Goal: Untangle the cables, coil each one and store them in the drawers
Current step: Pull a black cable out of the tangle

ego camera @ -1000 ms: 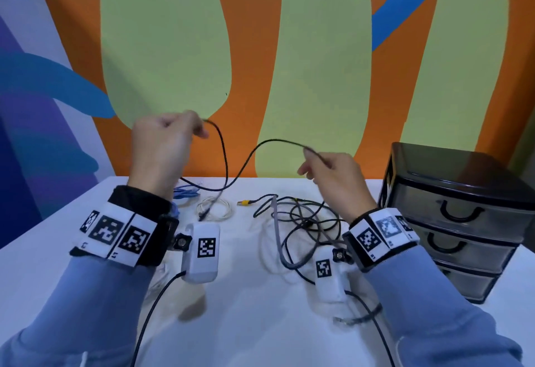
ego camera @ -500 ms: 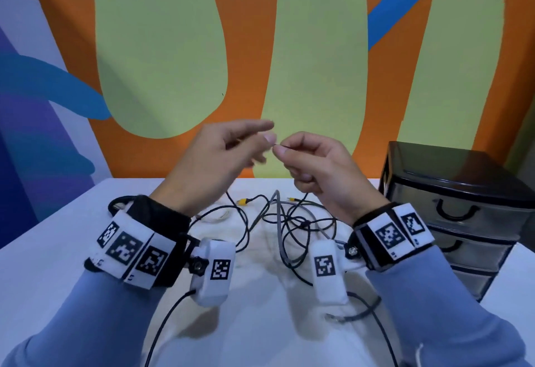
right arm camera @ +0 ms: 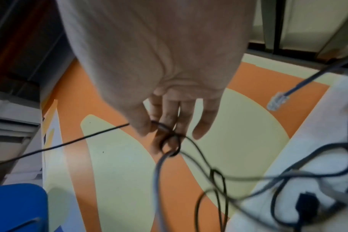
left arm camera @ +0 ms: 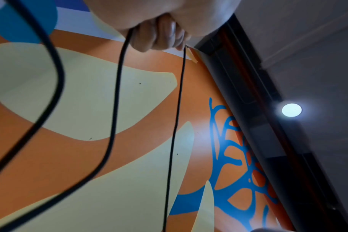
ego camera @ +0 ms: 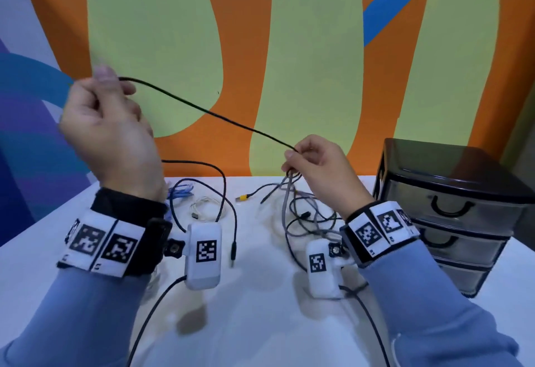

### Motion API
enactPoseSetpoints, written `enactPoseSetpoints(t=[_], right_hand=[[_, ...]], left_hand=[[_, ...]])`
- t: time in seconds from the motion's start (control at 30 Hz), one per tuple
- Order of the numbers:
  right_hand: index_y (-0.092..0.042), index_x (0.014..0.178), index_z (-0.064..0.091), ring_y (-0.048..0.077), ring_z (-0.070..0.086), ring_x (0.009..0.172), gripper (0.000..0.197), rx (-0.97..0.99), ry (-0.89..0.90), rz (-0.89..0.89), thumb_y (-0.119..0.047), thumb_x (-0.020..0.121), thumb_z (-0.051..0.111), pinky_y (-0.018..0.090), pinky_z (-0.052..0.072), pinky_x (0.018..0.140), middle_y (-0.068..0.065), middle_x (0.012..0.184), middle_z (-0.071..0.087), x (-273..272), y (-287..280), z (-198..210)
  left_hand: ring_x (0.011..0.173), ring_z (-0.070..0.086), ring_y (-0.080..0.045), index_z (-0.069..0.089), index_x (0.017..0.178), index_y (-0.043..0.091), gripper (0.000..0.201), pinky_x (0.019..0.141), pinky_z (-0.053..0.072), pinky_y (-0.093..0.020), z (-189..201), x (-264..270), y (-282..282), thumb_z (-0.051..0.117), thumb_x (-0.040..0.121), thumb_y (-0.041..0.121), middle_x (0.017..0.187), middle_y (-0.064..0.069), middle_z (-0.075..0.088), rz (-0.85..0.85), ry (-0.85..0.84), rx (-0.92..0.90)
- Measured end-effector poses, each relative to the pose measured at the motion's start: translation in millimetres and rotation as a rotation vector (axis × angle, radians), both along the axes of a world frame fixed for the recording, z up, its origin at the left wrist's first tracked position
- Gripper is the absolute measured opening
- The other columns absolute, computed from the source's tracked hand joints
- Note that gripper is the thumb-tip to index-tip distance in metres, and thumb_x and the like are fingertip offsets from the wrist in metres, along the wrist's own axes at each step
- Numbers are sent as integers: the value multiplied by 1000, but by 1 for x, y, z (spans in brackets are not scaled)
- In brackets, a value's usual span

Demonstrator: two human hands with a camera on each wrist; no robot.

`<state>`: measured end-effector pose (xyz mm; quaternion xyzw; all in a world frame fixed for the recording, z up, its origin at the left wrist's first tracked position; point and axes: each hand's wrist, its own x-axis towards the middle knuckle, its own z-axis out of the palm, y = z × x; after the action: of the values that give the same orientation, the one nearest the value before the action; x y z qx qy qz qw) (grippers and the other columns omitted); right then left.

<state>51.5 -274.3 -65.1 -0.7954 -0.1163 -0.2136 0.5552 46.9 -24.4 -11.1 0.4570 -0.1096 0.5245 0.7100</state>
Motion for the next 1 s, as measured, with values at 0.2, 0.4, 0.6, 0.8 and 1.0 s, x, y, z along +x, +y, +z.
enactPoseSetpoints(t=[0.2,0.4,0.6,0.8,1.0], right_hand=[[-27,87,76,16,65,74,15,142,-286,-349,-41,95,76,34,56,72,-7,77,72,5,-17,-1],[-20,117,80,15,53,66,30,227,-252,-171,-42,98,71,37,53,68,-3,77,69,5,-11,4],[-28,104,82,14,46,63,11,52,-304,142,-26,98,74,39,48,60,7,73,51,-9,11,8],[-5,98,66,19,70,94,10,197,34,492,-11,103,61,39,55,91,8,95,74,-17,20,8],[-10,95,65,21,68,114,19,-32,19,538,1,80,68,33,55,96,15,113,74,-17,24,0]], left_hand=[[56,47,-21,70,60,22,28,58,38,-37,-11,12,8,62,85,31,62,-2,59,8,464,413],[113,61,-12,74,122,35,47,93,47,-33,-18,-4,-17,59,92,3,130,9,65,37,522,1025],[102,71,-2,70,134,32,35,89,56,-24,-20,-21,-55,65,103,46,114,12,75,-236,266,980],[59,53,-14,76,85,22,20,57,40,-29,-27,-15,-54,71,100,34,61,6,63,39,143,978],[64,49,-21,68,94,10,30,60,40,-41,-21,-19,-49,58,109,34,73,-10,63,157,101,700]])
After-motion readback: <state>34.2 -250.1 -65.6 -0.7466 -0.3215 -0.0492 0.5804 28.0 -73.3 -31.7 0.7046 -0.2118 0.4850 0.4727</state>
